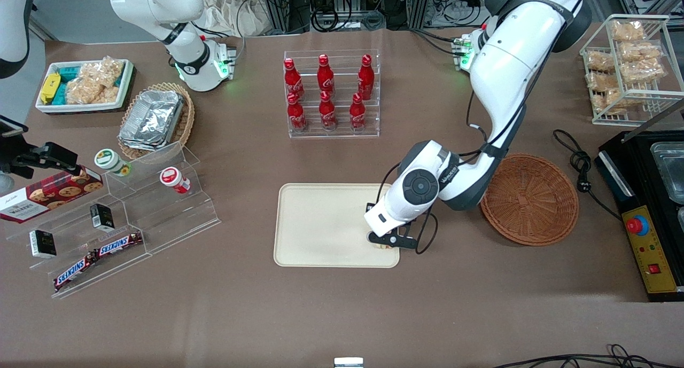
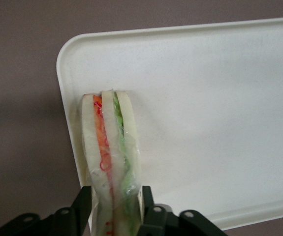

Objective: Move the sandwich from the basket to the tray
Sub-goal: 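Carry the sandwich with the left gripper over the cream tray, then lower the sandwich onto the tray and open the left gripper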

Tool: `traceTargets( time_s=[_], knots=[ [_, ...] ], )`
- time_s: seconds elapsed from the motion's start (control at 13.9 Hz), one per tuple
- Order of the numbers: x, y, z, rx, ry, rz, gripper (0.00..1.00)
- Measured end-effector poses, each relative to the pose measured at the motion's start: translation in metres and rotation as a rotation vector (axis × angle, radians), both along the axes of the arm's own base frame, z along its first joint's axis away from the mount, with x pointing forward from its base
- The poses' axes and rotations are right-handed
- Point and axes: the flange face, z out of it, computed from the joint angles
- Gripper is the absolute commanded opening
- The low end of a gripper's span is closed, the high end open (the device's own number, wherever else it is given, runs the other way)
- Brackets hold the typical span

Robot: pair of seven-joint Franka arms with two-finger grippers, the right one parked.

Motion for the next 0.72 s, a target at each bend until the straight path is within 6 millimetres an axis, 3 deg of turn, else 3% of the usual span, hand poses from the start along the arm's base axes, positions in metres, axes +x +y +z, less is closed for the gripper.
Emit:
traceTargets(
  time_s=[0.22, 0.36, 0.51, 0.72],
  knots=[
    [-0.002, -0.006, 0.007, 0.001, 0.001, 0.045, 0.99],
    [-0.001, -0.003, 0.031, 0.022, 0.008, 0.067, 0.98],
    [0.001, 0.009, 0.083, 0.05, -0.002, 0.077, 0.98],
    [0.006, 0.061, 0.172, 0.101, -0.026, 0.075, 0.98]
  ],
)
